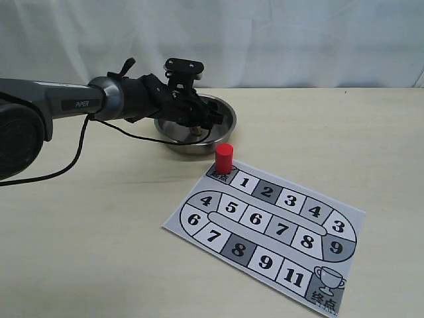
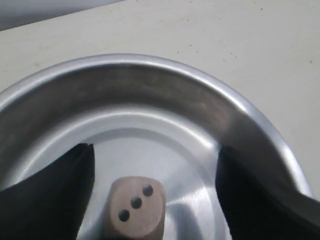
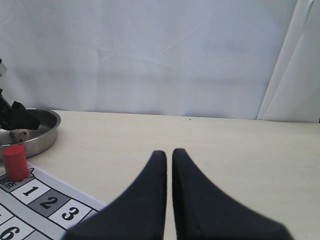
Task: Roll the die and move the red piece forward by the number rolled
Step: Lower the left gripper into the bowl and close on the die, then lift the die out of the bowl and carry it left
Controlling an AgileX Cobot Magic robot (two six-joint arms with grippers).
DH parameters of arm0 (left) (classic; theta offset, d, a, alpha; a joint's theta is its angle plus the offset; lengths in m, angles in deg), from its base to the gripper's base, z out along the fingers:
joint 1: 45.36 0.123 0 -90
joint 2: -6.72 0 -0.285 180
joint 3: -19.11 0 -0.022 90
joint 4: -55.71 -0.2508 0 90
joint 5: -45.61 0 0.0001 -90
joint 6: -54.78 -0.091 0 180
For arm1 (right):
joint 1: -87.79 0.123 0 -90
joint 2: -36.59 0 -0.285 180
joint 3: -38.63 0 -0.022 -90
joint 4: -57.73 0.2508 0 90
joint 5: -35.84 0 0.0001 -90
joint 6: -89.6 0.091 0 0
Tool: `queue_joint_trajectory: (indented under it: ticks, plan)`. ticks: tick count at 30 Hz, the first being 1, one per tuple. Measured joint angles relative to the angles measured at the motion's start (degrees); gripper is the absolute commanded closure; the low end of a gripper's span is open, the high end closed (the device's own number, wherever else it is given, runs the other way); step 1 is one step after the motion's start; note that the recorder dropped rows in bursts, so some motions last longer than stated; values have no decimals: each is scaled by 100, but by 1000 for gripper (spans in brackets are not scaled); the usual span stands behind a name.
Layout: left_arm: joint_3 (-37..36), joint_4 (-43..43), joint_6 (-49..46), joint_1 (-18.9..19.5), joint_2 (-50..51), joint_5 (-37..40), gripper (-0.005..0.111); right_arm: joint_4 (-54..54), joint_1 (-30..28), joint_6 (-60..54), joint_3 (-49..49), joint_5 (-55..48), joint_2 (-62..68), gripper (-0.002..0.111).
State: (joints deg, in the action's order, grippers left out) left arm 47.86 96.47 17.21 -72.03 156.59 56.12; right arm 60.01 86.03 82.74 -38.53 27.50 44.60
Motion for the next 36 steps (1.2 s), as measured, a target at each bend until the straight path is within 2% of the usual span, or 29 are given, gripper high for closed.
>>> queue_joint_trajectory:
  ticks: [6, 12, 24, 27, 34, 36]
  plan:
    - [0, -159, -10, 0, 0, -12, 42, 0, 0, 0, 0, 0, 0, 104]
    - [0, -557, -10, 114, 0, 372, 42, 0, 0, 0, 0, 0, 0, 104]
    - [0, -608, -10, 142, 81, 386, 43, 0, 0, 0, 0, 0, 0, 104]
    - [0, -589, -10, 142, 117, 398, 54, 0, 0, 0, 0, 0, 0, 104]
    - [0, -560, -10, 142, 117, 410, 98, 0, 0, 0, 0, 0, 0, 104]
    - [0, -560, -10, 142, 95, 410, 107, 0, 0, 0, 0, 0, 0, 104]
